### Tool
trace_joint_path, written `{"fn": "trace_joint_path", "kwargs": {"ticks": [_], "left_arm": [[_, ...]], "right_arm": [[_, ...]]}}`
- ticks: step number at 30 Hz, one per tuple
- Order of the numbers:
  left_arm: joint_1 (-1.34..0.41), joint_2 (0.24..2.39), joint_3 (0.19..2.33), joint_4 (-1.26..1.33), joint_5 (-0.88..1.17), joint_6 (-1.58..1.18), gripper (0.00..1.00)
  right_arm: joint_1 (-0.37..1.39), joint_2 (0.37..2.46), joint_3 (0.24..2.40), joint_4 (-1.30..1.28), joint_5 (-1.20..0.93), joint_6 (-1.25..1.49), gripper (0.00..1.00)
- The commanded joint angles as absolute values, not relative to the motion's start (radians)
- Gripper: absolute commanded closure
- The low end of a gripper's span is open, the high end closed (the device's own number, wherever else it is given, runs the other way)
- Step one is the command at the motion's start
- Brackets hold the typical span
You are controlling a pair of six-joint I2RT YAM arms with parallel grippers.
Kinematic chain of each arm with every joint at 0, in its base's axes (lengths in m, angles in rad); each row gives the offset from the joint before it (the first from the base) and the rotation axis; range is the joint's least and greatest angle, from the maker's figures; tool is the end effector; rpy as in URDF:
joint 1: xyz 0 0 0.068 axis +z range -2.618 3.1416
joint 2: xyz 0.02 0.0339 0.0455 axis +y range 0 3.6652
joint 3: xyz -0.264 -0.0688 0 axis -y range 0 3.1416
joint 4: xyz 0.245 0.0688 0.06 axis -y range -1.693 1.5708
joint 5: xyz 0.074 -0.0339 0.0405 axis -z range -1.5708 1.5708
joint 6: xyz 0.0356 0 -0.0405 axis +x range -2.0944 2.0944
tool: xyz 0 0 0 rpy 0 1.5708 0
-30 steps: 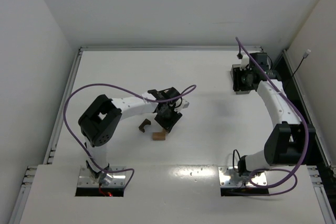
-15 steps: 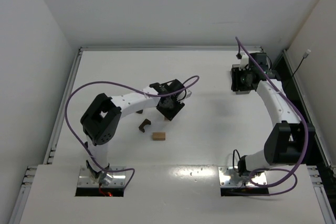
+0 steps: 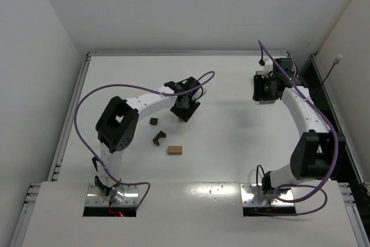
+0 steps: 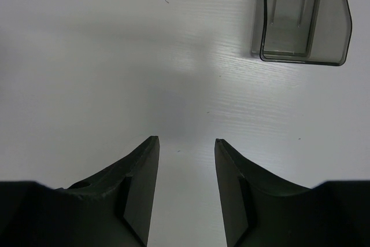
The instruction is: Build the wood block tower
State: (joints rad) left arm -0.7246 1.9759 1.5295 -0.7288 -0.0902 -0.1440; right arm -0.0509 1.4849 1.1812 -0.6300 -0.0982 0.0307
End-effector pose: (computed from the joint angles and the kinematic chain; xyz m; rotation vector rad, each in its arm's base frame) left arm 0.3115 -0.2714 0.2035 0.7614 2.6353 -0.1190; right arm 0.3139 -0.0125 0.2726 0.0615 2.5010 0.1146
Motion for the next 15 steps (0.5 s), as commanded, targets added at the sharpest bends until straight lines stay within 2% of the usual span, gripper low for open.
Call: {"fn": "trace_joint_path", "kwargs": {"ticks": [1,15], "left_arm": [[-0.675,2.005,1.59,-0.746,-0.084,-0.163,1.0],[-0.621,2.052,1.706,-0.755,0.014,-0.153,1.0]], "right_arm": [[-0.057,1.482,1.218,-0.614,-0.127,0.044,0.6],[-0.057,1.491,1.218,-0.614,-0.127,0.054,0.6]]}}
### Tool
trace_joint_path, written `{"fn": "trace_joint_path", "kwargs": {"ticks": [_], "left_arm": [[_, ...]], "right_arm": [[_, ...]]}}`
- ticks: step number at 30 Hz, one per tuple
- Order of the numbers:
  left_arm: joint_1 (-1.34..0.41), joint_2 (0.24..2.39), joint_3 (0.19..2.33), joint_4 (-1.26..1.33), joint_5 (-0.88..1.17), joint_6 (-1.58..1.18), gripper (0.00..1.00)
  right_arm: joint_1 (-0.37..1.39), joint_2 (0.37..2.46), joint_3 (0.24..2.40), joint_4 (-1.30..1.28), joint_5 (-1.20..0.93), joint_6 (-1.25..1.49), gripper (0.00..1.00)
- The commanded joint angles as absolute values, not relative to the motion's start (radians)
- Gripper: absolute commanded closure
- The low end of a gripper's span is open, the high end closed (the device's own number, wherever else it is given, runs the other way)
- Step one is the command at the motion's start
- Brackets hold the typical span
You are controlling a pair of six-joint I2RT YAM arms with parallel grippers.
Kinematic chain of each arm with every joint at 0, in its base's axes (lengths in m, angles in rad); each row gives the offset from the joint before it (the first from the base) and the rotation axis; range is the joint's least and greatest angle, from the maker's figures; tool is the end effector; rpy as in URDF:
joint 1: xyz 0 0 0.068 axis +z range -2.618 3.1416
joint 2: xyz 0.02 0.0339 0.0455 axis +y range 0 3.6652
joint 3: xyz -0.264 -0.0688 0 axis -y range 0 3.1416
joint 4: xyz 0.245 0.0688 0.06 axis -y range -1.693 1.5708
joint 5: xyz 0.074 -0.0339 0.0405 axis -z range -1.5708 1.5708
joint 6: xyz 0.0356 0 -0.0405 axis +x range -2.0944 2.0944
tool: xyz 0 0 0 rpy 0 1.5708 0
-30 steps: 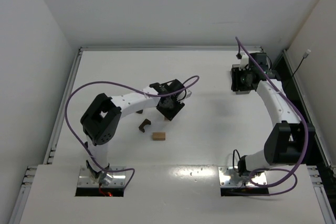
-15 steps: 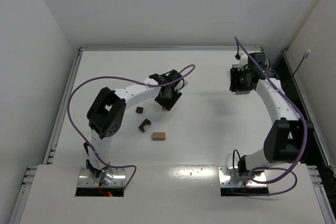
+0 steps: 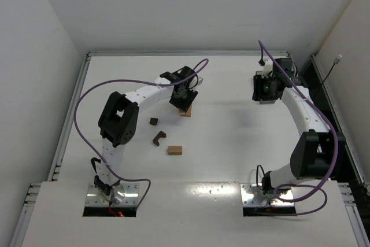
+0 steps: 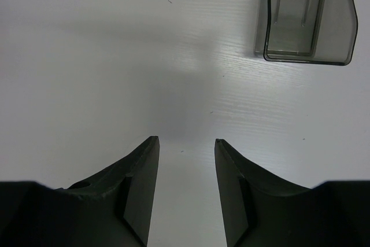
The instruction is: Build the wood block tower
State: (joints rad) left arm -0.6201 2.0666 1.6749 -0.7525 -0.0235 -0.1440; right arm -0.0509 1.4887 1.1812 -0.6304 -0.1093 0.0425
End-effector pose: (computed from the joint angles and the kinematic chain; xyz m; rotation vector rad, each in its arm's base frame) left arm 0.3588 -0.2552 0.2079 0.6372 2.6554 -0.1907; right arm 0.3145 -0.0121 0.2714 0.0721 2.5046 0.1336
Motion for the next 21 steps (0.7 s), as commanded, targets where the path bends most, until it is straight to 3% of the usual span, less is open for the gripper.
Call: {"fn": "trace_joint_path", "kwargs": {"ticks": [1,9,21], "left_arm": [[-0.621,2.052,1.706,-0.755,0.014,-0.153,1.0],[-0.621,2.071,1.715,-0.755,0.035,-0.144,1.0],[-0.621,2.118,1.753,-0.755,0.034,-0.135,0.8]], "right_arm": [[-0.057,1.491,1.218,-0.604,-0.127,0.054,0.6],[-0.057,1.491,1.218,-0.604,-0.137,0.054,0.6],[-0.057,1.491,1.218,-0.604,-0.137,0.054,0.6]]}}
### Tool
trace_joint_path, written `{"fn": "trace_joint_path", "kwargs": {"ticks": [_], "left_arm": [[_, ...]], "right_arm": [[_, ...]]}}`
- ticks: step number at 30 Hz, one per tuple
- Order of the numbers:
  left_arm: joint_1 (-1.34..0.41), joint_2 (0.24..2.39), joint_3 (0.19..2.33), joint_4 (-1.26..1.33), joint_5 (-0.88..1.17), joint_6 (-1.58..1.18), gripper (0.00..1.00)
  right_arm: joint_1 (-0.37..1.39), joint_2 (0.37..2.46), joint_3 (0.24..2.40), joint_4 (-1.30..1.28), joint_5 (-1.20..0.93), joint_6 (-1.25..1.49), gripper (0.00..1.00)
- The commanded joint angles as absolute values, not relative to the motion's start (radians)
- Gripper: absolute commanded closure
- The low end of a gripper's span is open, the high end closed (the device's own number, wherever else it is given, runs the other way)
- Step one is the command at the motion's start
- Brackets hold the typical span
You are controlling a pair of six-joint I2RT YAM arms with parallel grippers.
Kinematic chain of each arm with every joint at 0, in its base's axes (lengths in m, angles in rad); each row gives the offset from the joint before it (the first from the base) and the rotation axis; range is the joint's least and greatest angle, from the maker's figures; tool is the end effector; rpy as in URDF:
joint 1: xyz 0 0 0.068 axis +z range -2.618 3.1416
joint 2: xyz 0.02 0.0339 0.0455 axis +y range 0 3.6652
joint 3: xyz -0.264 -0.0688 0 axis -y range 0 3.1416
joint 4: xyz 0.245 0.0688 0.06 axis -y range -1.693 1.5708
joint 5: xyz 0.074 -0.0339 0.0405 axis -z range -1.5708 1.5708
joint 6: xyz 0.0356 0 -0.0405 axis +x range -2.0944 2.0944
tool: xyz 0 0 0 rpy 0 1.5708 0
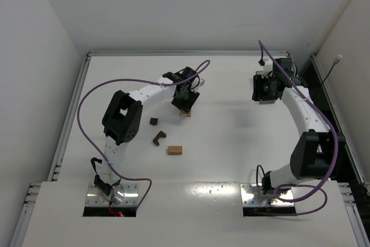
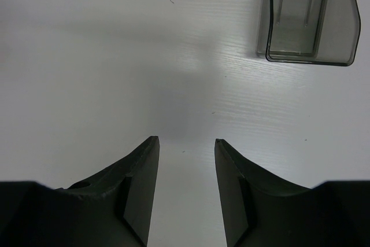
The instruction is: Build the wood block tower
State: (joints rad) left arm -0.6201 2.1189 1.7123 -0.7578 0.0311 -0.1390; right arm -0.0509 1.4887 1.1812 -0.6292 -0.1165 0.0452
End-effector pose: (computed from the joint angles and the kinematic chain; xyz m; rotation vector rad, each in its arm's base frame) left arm 0.3653 -0.2622 0.1964 0.6672 2.6829 -0.2510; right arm 0.3146 -0.0119 0.2715 0.0724 2.5031 0.1437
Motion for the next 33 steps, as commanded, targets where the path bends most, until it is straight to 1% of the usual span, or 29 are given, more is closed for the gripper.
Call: {"fn": "trace_joint_path", "kwargs": {"ticks": [1,4,8,9,11,12,14,15,17,20,24,25,26,31,33], "left_arm": [[-0.621,2.118,1.753,-0.755,0.023,-0.135,0.78],[-0.621,2.118,1.763,-0.755,0.014,-0.135,0.75],[-0.621,2.109,1.763,-0.755,-0.008,-0.135,0.66],[-0.63,2.1,1.752,-0.755,-0.008,-0.135,0.61],[-0.63,2.091,1.752,-0.746,-0.008,-0.135,0.56],[-0.63,2.091,1.752,-0.746,-0.008,-0.135,0.5],[-0.63,2.091,1.752,-0.746,-0.008,-0.135,0.45],[-0.63,2.082,1.752,-0.746,-0.017,-0.135,0.39],[-0.63,2.073,1.752,-0.746,-0.017,-0.135,0.35],[-0.63,2.043,1.752,-0.736,-0.028,-0.135,0.35],[-0.64,1.941,1.683,-0.68,-0.08,-0.153,0.53],[-0.64,1.922,1.674,-0.68,-0.089,-0.153,0.62],[-0.64,1.904,1.646,-0.68,-0.089,-0.153,0.64],[-0.661,1.79,1.533,-0.67,-0.103,-0.141,0.64],[-0.661,1.743,1.471,-0.67,0.016,-0.097,0.67]], "right_arm": [[-0.057,1.491,1.218,-0.604,-0.137,0.054,0.6],[-0.057,1.491,1.209,-0.604,-0.146,0.054,0.6],[-0.057,1.491,1.2,-0.595,-0.146,0.054,0.6],[-0.057,1.491,1.2,-0.595,-0.155,0.054,0.6],[-0.057,1.491,1.2,-0.595,-0.155,0.054,0.6],[-0.057,1.491,1.2,-0.595,-0.155,0.054,0.6],[-0.057,1.491,1.2,-0.595,-0.155,0.054,0.6],[-0.057,1.491,1.2,-0.595,-0.155,0.054,0.6],[-0.057,1.491,1.2,-0.595,-0.164,0.054,0.6],[-0.057,1.491,1.19,-0.595,-0.164,0.054,0.6],[-0.057,1.48,1.181,-0.595,-0.164,0.054,0.6],[-0.057,1.48,1.181,-0.595,-0.164,0.054,0.6],[-0.057,1.48,1.181,-0.595,-0.164,0.054,0.6],[-0.057,1.48,1.181,-0.595,-0.164,0.054,0.6],[-0.057,1.48,1.181,-0.595,-0.164,0.054,0.6]]}}
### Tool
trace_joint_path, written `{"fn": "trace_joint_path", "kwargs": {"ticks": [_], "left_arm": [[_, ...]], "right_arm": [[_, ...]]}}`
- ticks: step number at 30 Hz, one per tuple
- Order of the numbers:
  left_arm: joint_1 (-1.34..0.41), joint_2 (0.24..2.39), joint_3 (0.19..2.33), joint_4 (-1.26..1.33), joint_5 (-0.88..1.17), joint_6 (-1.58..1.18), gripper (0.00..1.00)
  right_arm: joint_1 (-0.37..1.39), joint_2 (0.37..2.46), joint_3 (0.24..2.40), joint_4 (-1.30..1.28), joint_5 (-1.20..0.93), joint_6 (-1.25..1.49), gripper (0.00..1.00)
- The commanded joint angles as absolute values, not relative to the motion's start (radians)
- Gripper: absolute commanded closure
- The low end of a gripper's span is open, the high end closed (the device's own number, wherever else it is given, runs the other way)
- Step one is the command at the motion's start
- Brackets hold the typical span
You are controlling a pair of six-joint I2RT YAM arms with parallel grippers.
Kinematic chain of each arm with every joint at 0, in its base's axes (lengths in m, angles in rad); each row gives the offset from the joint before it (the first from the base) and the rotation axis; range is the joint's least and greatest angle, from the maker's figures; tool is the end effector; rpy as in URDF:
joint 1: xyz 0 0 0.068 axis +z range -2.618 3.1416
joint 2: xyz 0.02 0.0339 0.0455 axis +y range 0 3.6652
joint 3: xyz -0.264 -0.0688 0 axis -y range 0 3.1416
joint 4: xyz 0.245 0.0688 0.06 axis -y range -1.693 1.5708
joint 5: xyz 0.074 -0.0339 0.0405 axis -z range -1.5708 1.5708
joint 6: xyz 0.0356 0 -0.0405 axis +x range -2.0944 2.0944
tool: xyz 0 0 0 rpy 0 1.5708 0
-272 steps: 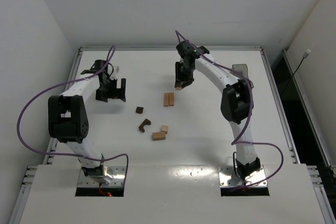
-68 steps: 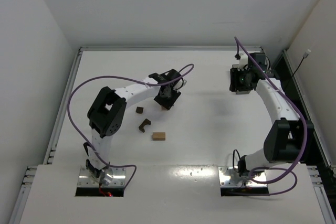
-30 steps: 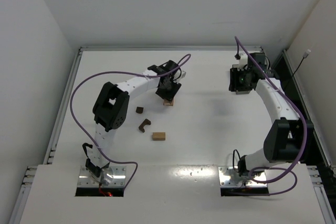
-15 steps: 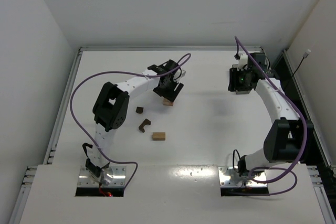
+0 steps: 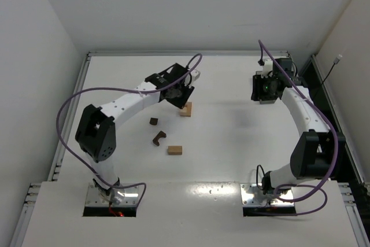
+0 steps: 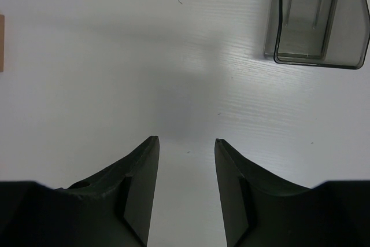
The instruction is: Build the wood block tower
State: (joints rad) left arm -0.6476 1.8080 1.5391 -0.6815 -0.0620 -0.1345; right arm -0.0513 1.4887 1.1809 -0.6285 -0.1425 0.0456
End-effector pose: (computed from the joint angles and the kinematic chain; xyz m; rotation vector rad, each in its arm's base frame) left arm 0.3186 -0.2383 0.2737 0.6189 2.4584 -0.2370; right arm 0.3146 -0.0111 0.2716 0.0626 2.5014 0.1762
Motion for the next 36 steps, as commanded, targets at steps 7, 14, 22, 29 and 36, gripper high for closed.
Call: {"fn": "trace_joint_path", "kwargs": {"ticks": [7,14,22,29,36], "left_arm": [[-0.631,1.816,1.436,-0.787,0.209,0.138,0.78],[-0.629,1.952,1.572,-0.898,0.209,0.345,0.98],[-0.607,1.977,1.598,-0.893,0.267,0.497,0.88],[-0.598,2.016,1.631,-0.893,0.29,0.515,0.71],[-0.589,2.034,1.631,-0.874,0.317,0.534,0.65]], "right_arm": [[-0.057,1.48,1.192,-0.595,-0.186,0.044,0.59],[-0.057,1.48,1.192,-0.595,-0.195,0.044,0.57],[-0.057,1.462,1.173,-0.595,-0.204,0.044,0.56],[-0.057,1.451,1.164,-0.595,-0.204,0.044,0.56],[-0.057,1.442,1.155,-0.586,-0.204,0.044,0.56]]}}
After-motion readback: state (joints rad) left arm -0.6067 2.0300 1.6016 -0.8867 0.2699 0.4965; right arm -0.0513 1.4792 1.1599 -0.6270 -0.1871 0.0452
